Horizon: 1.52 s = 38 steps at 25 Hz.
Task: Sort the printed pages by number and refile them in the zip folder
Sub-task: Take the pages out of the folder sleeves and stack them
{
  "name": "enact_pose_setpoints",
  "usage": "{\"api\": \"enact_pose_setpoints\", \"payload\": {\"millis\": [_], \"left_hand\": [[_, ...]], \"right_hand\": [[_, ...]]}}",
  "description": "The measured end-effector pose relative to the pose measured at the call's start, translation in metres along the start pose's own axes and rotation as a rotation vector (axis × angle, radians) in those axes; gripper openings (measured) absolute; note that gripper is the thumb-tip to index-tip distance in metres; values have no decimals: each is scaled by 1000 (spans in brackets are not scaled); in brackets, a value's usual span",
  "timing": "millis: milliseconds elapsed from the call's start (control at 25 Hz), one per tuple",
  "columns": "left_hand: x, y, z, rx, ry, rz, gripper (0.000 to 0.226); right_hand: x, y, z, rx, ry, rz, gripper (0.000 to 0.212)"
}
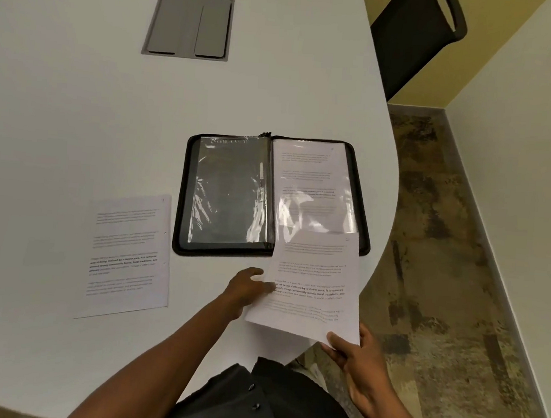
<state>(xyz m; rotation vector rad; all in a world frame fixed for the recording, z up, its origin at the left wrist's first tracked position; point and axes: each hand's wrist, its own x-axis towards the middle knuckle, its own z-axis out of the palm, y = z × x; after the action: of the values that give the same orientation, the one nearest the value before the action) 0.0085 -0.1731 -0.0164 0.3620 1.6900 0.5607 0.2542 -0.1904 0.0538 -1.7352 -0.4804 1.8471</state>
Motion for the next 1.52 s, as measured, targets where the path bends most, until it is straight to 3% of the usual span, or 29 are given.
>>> {"api": "enact_pose_setpoints", "payload": {"millis": [240,440,640,880,1240,1520], "left_hand": [[-33,-8,-23,-18,5,178,45],[-63,-17,-55,33,61,273,43],[-84,-39,-95,-59,143,325,41],[-89,-80,-177,-121,385,324,43],[-67,-105,-283,63,698,271,30],[-32,-111,-319,5,704,206,37]], "right_hand": [[-35,-5,14,-73,-70,78,55],[-37,-19,33,173,-243,414,38],[-28,-5,60,-170,-237,131,34],[-14,20,160,-610,-258,-231,18],[33,67,309,-801,-310,-244,10],[65,85,358,-771,-274,-100,12]]}}
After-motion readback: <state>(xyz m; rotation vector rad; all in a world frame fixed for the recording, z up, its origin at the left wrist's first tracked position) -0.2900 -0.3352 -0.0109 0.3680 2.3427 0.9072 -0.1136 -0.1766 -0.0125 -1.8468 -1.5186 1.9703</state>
